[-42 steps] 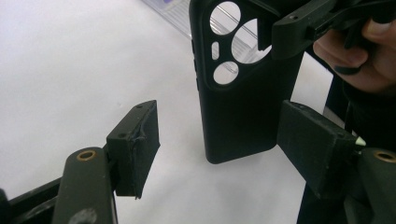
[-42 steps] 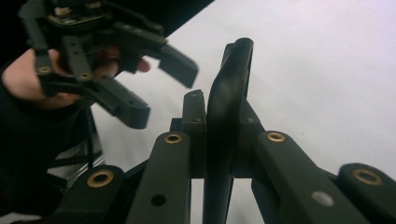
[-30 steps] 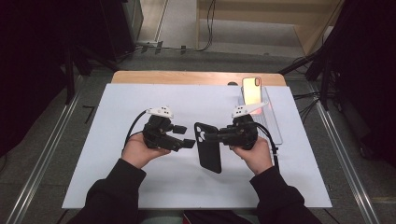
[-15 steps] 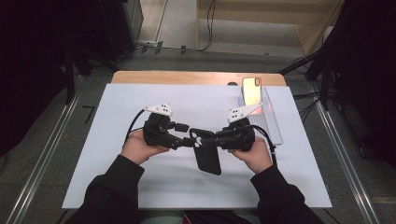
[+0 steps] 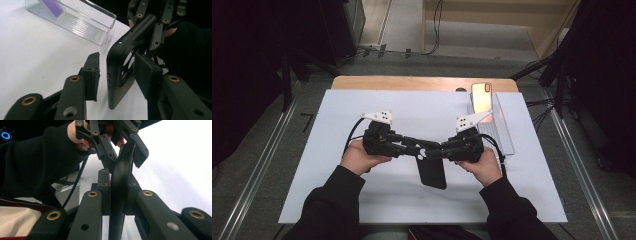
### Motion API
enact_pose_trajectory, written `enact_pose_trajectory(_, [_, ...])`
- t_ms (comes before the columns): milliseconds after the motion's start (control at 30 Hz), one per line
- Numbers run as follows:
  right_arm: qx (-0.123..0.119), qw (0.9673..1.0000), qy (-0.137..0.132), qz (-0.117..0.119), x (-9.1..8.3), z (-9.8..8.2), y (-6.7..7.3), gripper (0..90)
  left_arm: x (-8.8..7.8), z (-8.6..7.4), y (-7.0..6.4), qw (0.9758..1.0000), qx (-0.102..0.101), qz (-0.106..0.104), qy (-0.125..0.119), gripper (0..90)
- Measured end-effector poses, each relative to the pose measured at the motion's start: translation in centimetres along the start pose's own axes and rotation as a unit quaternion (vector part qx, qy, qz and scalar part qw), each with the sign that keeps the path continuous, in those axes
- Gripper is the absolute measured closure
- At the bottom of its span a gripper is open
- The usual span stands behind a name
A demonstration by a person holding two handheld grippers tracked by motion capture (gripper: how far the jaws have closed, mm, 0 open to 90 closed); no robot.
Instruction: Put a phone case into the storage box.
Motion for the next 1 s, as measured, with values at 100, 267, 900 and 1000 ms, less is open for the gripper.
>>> enact_pose_trajectory(100, [-0.001, 1.0, -0.001, 0.008, 0.1, -0.1, -0.1, 78.1, 0.2, 0.0, -0.1, 0.9998, -0.003, -0.018, 0.002, 61.3])
enact_pose_trajectory(267, [0.003, 1.0, -0.001, 0.006, 0.2, -0.2, -0.3, 78.1, 0.3, -0.1, -0.1, 0.9998, -0.003, -0.015, 0.011, 65.0])
enact_pose_trajectory(900, [0.021, 0.9994, -0.019, -0.018, -0.3, 0.1, -0.6, 55.9, -1.0, 0.0, -0.6, 0.9993, -0.007, -0.034, 0.01, 77.3])
enact_pose_trajectory(1000, [0.03, 0.9983, -0.031, -0.039, -0.4, 0.2, -1.0, 45.2, -1.3, -0.2, -0.2, 0.9994, -0.023, -0.006, 0.026, 77.2])
Point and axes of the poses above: each handheld gripper's, and its own axes: x roughly forward along the jaws, z roughly out of its top, y roughly to its left, the point moved 5 cm from there along x, roughly forward along the jaws, and after that the axes turned 6 degrees about y, right-handed, at the moved point
